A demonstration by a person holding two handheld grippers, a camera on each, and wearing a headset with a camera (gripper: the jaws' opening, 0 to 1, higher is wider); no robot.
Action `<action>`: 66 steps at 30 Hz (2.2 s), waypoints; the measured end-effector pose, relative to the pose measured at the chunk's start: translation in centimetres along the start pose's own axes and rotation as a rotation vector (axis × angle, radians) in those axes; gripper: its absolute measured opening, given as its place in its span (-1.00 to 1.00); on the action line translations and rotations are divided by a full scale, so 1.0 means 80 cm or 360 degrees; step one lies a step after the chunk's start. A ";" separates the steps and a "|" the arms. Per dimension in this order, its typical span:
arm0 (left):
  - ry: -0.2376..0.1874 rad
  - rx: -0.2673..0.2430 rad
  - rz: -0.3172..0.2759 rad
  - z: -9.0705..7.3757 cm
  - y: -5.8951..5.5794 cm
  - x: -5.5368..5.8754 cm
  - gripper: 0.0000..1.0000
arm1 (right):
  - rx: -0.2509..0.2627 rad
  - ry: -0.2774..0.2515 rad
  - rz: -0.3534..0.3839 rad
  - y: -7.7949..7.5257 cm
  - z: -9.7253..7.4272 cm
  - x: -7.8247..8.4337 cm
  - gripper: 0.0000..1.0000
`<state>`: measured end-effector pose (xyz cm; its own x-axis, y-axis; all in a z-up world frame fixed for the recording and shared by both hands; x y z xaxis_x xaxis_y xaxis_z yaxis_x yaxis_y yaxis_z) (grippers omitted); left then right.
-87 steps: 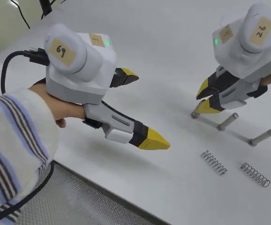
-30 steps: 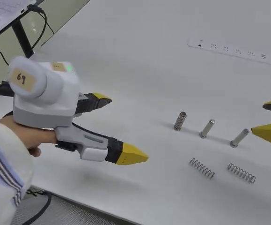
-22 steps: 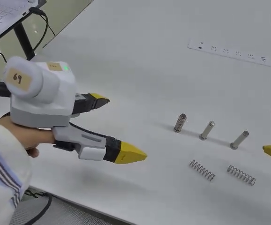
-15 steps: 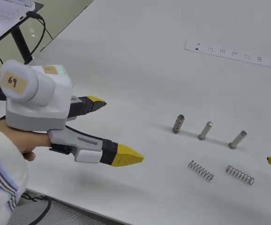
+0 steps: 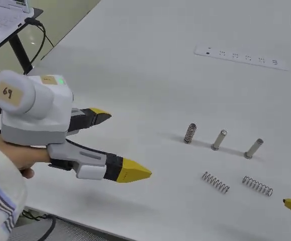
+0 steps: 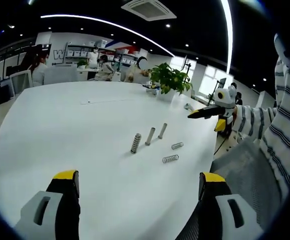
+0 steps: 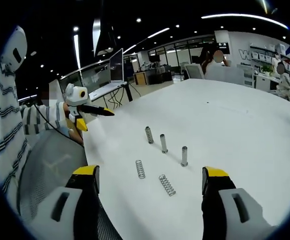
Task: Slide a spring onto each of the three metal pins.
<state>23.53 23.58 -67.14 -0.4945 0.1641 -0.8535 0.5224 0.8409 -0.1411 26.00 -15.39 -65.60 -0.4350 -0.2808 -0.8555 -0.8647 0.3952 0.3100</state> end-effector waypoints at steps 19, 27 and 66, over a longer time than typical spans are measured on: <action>0.0013 0.0030 -0.0006 0.000 -0.003 -0.004 0.96 | 0.0114 -0.0049 0.0016 0.003 -0.010 0.007 0.99; 0.0034 0.0126 0.0058 0.002 -0.012 -0.010 0.91 | 0.0096 -0.0057 -0.0006 0.005 -0.013 0.002 0.95; 0.0225 0.0652 0.0464 0.123 -0.078 -0.037 0.65 | 0.0147 -0.0054 0.0040 0.003 -0.018 0.003 0.96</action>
<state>28.54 12.77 -68.69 -0.3620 0.4530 -0.8147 0.8675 0.4836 -0.1166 25.32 -16.61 -65.11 -0.4464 -0.2408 -0.8618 -0.8262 0.4810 0.2935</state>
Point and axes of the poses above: the centre of the closed fingertips' face, and the gripper's own axes: z roughly forward along the fingers, y roughly to its left, x roughly out of its underside, the point moved 10 cm from there along -z, roughly backward along the fingers, and after that the axes turned 11 degrees about -x, right-handed, at the moved point
